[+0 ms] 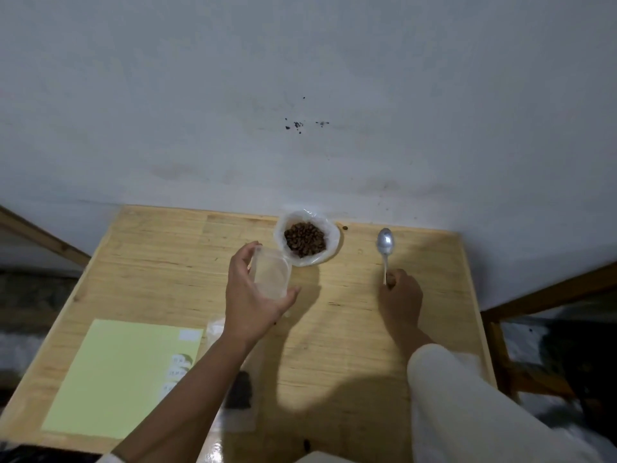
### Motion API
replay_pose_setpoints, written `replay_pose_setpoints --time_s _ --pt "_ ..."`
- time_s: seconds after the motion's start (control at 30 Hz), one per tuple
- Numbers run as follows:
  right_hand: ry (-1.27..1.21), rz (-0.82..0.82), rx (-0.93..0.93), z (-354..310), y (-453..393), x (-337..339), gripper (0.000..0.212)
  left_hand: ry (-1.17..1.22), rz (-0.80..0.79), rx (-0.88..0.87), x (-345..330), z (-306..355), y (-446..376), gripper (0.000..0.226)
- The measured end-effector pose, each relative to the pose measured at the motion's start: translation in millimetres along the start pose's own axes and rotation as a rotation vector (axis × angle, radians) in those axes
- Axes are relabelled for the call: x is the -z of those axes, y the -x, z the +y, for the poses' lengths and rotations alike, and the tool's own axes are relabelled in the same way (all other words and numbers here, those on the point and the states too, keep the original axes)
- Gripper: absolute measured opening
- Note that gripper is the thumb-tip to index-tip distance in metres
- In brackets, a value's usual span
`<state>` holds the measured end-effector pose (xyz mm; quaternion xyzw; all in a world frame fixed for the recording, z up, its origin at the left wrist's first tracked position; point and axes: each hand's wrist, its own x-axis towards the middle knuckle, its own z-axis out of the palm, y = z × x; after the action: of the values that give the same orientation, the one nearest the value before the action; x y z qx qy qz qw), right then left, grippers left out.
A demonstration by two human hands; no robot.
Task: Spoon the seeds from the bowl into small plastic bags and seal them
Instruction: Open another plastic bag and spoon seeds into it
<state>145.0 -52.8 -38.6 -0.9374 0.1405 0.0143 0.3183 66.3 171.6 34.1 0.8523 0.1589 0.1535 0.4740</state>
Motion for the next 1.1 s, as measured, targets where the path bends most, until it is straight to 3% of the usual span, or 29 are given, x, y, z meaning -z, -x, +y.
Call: replay_pose_setpoints --time_s 0.1,0.2,0.37,0.53,0.7,0.93,1.1 --pt "-0.044 -0.038 -0.146 -6 -7 -1 0.021 0.0 0.009 0.018 0 -4 -4 0.095" --pt "-0.089 -0.053 -0.167 -14 -4 6 0.018 0.012 0.011 0.037 0 -7 -8 0.095" --pt "-0.4 0.009 -0.072 -45 17 29 0.015 0.016 0.022 0.036 1 -10 -18 0.096" --pt "-0.726 -0.102 0.046 -78 36 48 0.015 -0.004 0.029 0.035 6 -15 -29 0.097" --pt "-0.71 -0.095 0.157 -93 39 34 0.014 -0.039 -0.001 0.043 5 -21 -31 0.097" --pt "-0.576 -0.037 0.001 -106 22 -11 0.019 -0.035 -0.05 0.063 1 -25 -37 0.096" --pt "-0.993 -0.119 -0.4 -109 2 -31 0.016 -0.042 -0.085 0.083 -4 -23 -44 0.097"
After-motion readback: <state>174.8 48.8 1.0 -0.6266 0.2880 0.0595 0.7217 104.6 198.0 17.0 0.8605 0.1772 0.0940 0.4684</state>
